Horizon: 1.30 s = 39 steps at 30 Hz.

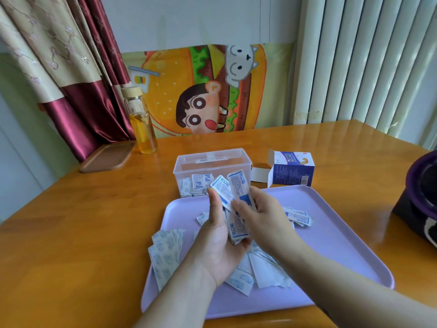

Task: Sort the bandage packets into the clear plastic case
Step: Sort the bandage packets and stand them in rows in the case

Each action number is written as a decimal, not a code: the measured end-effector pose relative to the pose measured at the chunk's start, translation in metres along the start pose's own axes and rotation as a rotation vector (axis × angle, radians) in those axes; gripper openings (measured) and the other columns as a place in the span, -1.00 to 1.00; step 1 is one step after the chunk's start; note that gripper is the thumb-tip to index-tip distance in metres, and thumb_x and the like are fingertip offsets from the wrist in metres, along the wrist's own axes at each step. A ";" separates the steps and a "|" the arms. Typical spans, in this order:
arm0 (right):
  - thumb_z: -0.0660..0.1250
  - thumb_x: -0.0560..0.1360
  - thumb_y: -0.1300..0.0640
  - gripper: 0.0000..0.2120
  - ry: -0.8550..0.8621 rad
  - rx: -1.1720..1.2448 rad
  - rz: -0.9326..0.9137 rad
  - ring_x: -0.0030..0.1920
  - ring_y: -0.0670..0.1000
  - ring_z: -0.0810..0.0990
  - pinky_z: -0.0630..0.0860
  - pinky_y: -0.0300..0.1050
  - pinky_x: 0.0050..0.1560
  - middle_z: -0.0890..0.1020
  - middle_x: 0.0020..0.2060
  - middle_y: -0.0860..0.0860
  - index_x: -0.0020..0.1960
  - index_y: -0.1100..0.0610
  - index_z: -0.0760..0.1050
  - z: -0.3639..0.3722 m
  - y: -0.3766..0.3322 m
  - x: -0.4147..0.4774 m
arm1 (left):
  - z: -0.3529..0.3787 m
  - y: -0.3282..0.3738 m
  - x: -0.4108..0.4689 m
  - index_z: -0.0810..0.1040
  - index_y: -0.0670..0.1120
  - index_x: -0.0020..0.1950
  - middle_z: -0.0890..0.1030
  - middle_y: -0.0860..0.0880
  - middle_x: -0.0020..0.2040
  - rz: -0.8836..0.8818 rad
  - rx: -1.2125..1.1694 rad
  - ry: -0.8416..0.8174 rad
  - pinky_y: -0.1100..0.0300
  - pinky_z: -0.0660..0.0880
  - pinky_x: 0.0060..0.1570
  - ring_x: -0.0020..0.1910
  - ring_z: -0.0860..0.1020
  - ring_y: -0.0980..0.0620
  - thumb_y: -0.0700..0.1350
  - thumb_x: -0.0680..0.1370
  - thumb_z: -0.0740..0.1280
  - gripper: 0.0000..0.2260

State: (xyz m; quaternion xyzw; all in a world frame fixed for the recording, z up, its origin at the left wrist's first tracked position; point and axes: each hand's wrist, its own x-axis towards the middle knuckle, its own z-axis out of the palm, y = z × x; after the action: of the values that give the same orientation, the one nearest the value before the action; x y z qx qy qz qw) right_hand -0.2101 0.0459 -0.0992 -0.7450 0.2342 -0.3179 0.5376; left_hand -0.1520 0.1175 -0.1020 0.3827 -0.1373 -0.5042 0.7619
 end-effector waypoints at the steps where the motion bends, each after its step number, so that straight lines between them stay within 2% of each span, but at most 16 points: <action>1: 0.26 0.53 0.17 -0.92 0.001 -0.052 -0.043 -0.15 -0.04 0.61 0.53 -0.05 -0.10 0.65 -0.21 -0.03 -0.07 0.09 0.53 0.000 0.000 -0.001 | 0.000 0.000 -0.001 0.62 0.00 0.16 0.61 -0.11 0.19 0.003 -0.008 0.009 0.00 0.34 0.31 0.22 0.54 -0.05 0.30 0.41 0.13 -0.46; 4: 0.20 0.55 0.05 -0.88 -0.112 -0.422 -0.193 0.05 0.02 0.36 0.38 -0.08 0.06 0.45 -0.06 -0.03 -0.14 0.06 0.42 0.001 0.004 -0.003 | -0.001 0.003 -0.001 0.63 -0.04 0.08 0.66 -0.12 0.06 -0.045 -0.022 0.038 0.07 0.46 0.13 0.07 0.61 -0.03 0.13 0.58 0.14 -0.64; 6: 0.18 0.56 -0.02 -0.89 -0.213 -0.562 -0.213 0.12 0.03 0.26 0.32 -0.09 0.18 0.33 0.06 -0.03 -0.05 0.02 0.35 0.000 0.005 -0.004 | -0.003 0.006 -0.001 0.62 -0.07 0.08 0.66 -0.12 -0.02 -0.080 -0.034 0.068 0.13 0.47 0.02 -0.02 0.61 -0.03 0.04 0.61 0.16 -0.70; 7: 0.19 0.55 -0.06 -0.81 -0.238 -0.604 -0.215 0.16 0.03 0.25 0.30 -0.10 0.22 0.29 0.11 -0.03 0.09 0.02 0.35 -0.001 0.005 -0.004 | -0.003 0.007 -0.001 0.61 -0.10 0.11 0.65 -0.12 -0.02 -0.086 -0.038 0.093 0.13 0.48 -0.02 -0.03 0.61 -0.04 0.01 0.61 0.18 -0.72; 8: 0.21 0.53 -0.10 -0.62 -0.245 -0.636 -0.219 0.20 0.02 0.24 0.28 -0.11 0.26 0.25 0.18 -0.02 0.28 0.02 0.29 -0.003 0.006 -0.003 | -0.003 0.007 0.000 0.61 -0.11 0.11 0.66 -0.13 -0.03 -0.083 -0.045 0.108 0.13 0.49 -0.06 -0.06 0.62 -0.05 -0.02 0.61 0.19 -0.73; 10: 0.30 0.44 -0.20 -0.20 -0.262 -0.644 -0.216 0.23 -0.04 0.26 0.29 -0.18 0.29 0.15 0.30 -0.05 0.52 0.02 -0.01 -0.013 0.005 0.000 | -0.003 0.009 -0.001 0.62 -0.10 0.07 0.65 -0.13 -0.10 -0.061 -0.070 0.127 0.12 0.53 -0.18 -0.14 0.62 -0.06 -0.08 0.60 0.21 -0.79; 13: 0.46 0.26 -0.25 0.13 -0.455 -0.624 -0.225 0.18 -0.16 0.34 0.36 -0.41 0.17 -0.07 0.41 -0.21 0.51 -0.13 -0.28 -0.029 -0.003 -0.001 | -0.006 0.010 0.000 0.63 -0.11 -0.06 0.60 -0.10 -0.22 -0.043 -0.034 0.129 0.14 0.54 -0.23 -0.22 0.56 -0.03 -0.15 0.57 0.24 -0.83; 15: 0.53 0.21 -0.22 0.20 -0.566 -0.696 -0.261 0.04 -0.14 0.45 0.46 -0.30 0.12 -0.23 0.42 -0.30 0.46 -0.26 -0.35 -0.034 -0.007 -0.006 | -0.006 0.011 -0.002 0.62 -0.09 -0.22 0.57 -0.10 -0.29 -0.057 0.060 0.102 0.17 0.52 -0.28 -0.28 0.55 0.00 -0.16 0.55 0.24 -0.79; 17: 0.55 0.22 -0.16 0.21 -0.584 -0.780 -0.298 -0.05 -0.10 0.46 0.50 -0.20 0.08 -0.30 0.41 -0.32 0.42 -0.34 -0.39 -0.033 -0.008 -0.008 | -0.004 0.012 -0.005 0.58 -0.09 -0.22 0.55 -0.10 -0.28 -0.101 0.149 0.039 0.18 0.46 -0.29 -0.29 0.55 0.00 -0.15 0.54 0.24 -0.82; 20: 0.53 0.28 -0.08 0.17 -0.543 -0.846 -0.346 -0.07 -0.07 0.52 0.46 -0.30 -0.11 -0.30 0.45 -0.23 0.36 -0.40 -0.42 -0.033 -0.010 -0.004 | -0.004 0.012 -0.006 0.51 -0.14 -0.09 0.48 -0.14 -0.26 -0.106 0.289 -0.011 0.19 0.45 -0.34 -0.27 0.50 -0.04 -0.21 0.53 0.23 -0.92; 21: 0.53 0.27 -0.08 0.18 -0.541 -0.880 -0.363 -0.05 -0.06 0.54 0.42 -0.34 -0.15 -0.33 0.45 -0.20 0.34 -0.42 -0.43 -0.033 -0.012 -0.004 | -0.005 0.013 -0.006 0.50 -0.16 -0.09 0.46 -0.14 -0.29 -0.094 0.315 -0.017 0.21 0.44 -0.38 -0.30 0.47 -0.04 -0.24 0.53 0.22 -0.92; 23: 0.54 0.24 -0.13 0.19 -0.573 -0.978 -0.411 0.11 -0.03 0.50 0.39 -0.30 -0.08 -0.40 0.43 -0.17 0.31 -0.44 -0.45 -0.034 -0.017 -0.006 | -0.006 0.014 -0.007 0.51 -0.19 -0.08 0.43 -0.17 -0.32 -0.052 0.384 -0.023 0.19 0.42 -0.39 -0.31 0.44 -0.06 -0.30 0.54 0.21 -0.90; 26: 0.52 0.19 -0.23 0.11 -0.612 -1.043 -0.470 0.28 0.01 0.39 0.46 -0.12 0.07 -0.41 0.42 -0.18 0.41 -0.41 -0.24 -0.031 -0.024 -0.011 | -0.005 0.013 -0.008 0.52 -0.20 -0.15 0.43 -0.15 -0.35 0.046 0.621 0.030 0.17 0.39 -0.35 -0.32 0.45 -0.06 -0.33 0.52 0.20 -0.86; 29: 0.49 0.16 -0.31 -0.03 -0.555 -1.011 -0.456 0.10 -0.02 0.47 0.48 -0.13 0.03 -0.27 0.43 -0.18 0.41 -0.29 0.02 -0.030 -0.024 -0.009 | -0.003 0.013 -0.009 0.50 -0.17 -0.20 0.45 -0.10 -0.39 0.102 0.752 0.041 0.19 0.39 -0.34 -0.35 0.47 -0.02 -0.30 0.52 0.21 -0.86; 34: 0.48 0.20 -0.28 -0.14 -0.459 -0.892 -0.423 0.00 0.04 0.55 0.44 -0.22 -0.11 -0.06 0.39 -0.18 0.37 -0.18 0.14 -0.033 -0.015 -0.003 | -0.001 0.016 -0.013 0.50 -0.15 0.06 0.53 -0.19 -0.08 0.016 0.519 -0.129 0.17 0.46 -0.22 -0.08 0.56 -0.09 -0.30 0.55 0.19 -0.84; 39: 0.44 0.16 -0.33 -0.04 -0.417 -0.942 -0.493 -0.04 -0.05 0.39 0.40 -0.21 -0.11 0.02 0.36 -0.10 0.41 -0.20 0.04 -0.030 -0.011 -0.011 | 0.001 0.015 -0.015 0.52 -0.12 -0.02 0.54 -0.14 -0.20 0.006 0.488 -0.112 0.17 0.49 -0.28 -0.17 0.57 -0.06 -0.29 0.57 0.18 -0.85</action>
State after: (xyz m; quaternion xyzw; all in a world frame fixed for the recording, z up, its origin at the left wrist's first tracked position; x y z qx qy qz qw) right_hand -0.2393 0.0372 -0.0847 -0.9839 0.0589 -0.1413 0.0921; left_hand -0.1491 0.1335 -0.0879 0.5262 -0.2983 -0.4742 0.6397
